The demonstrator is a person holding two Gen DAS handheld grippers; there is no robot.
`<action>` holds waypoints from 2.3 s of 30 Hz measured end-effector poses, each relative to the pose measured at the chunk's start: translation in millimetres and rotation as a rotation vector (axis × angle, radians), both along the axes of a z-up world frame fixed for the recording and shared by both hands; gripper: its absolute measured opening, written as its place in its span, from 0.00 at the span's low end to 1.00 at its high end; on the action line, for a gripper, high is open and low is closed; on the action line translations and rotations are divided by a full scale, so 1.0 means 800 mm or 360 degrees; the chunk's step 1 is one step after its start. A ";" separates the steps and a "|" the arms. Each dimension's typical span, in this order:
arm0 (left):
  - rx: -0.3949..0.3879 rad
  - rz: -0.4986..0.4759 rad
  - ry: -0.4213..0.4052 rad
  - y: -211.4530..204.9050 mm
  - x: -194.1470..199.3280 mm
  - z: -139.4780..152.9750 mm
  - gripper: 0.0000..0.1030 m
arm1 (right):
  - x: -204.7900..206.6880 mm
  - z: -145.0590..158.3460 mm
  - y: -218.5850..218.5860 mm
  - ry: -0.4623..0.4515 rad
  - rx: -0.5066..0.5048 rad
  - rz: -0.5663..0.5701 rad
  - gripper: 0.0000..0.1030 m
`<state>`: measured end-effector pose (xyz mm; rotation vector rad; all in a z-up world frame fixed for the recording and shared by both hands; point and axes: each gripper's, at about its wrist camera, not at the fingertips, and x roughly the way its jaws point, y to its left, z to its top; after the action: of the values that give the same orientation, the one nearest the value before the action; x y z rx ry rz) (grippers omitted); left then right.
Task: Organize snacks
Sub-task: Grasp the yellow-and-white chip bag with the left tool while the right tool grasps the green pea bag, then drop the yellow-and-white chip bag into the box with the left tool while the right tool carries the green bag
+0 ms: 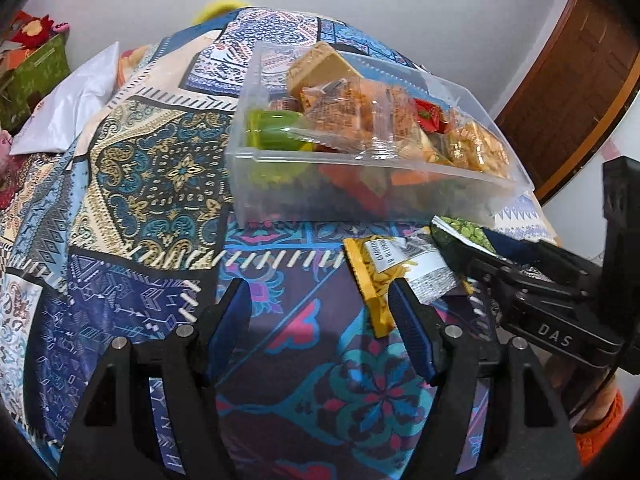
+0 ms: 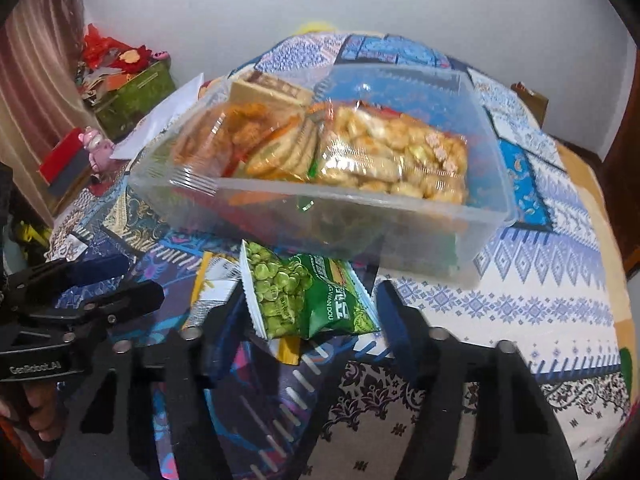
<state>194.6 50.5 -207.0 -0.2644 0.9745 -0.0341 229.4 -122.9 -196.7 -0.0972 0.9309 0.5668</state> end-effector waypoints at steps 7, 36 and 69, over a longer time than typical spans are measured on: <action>-0.0012 -0.0055 -0.0019 -0.020 0.009 0.009 0.69 | -0.008 0.009 -0.011 -0.0010 0.0089 0.0009 0.33; 0.0102 -0.0249 -0.0008 -0.097 0.027 -0.010 0.56 | -0.032 0.049 -0.076 -0.0117 0.0221 -0.0147 0.33; 0.0152 -0.0011 -0.0304 -0.018 0.119 0.093 0.56 | 0.010 0.076 -0.053 -0.0164 0.0264 -0.0086 0.50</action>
<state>289.5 35.8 -132.6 -0.1666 0.7847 -0.0186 237.3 -165.0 -135.9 0.0476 0.7811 0.5817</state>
